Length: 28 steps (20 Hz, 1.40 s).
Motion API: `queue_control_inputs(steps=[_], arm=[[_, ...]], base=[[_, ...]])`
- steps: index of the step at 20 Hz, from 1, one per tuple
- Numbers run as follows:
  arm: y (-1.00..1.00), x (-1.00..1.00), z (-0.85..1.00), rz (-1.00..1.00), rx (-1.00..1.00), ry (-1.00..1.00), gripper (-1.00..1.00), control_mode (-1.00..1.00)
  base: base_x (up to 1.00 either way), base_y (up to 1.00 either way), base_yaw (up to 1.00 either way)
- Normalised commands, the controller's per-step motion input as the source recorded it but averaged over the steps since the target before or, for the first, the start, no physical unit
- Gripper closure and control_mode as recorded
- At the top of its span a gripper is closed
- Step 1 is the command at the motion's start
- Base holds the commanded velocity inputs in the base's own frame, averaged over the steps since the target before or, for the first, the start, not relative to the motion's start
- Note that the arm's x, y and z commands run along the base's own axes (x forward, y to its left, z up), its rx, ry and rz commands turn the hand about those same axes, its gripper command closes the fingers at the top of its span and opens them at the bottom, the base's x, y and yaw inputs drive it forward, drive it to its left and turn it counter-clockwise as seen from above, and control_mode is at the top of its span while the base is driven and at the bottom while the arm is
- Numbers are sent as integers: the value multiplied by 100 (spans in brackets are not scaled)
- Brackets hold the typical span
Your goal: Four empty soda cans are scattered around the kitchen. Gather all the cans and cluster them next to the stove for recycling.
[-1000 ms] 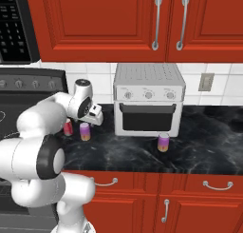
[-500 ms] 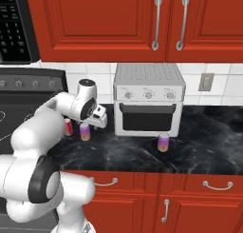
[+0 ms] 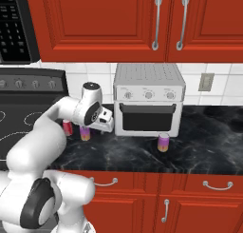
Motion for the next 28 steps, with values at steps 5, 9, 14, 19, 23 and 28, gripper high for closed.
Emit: queue_control_inputs(steps=[5, 9, 14, 19, 23, 28], arm=[[-33, -7, 8, 0, -4, 0, -100, -100], [-33, -4, 5, 1, -4, 0, -100, -100], [-30, -1, 10, 3, -1, 0, -100, -100], [-31, -1, 11, 0, -2, -3, -100, -100], [-32, 0, 10, 0, -2, 0, -100, -100], [-34, 0, 9, 0, -3, -4, -100, -100]], base=[[0, 0, 0], [0, 0, 0], [0, 0, 0], [0, 0, 0], [0, 0, 0], [0, 0, 0]])
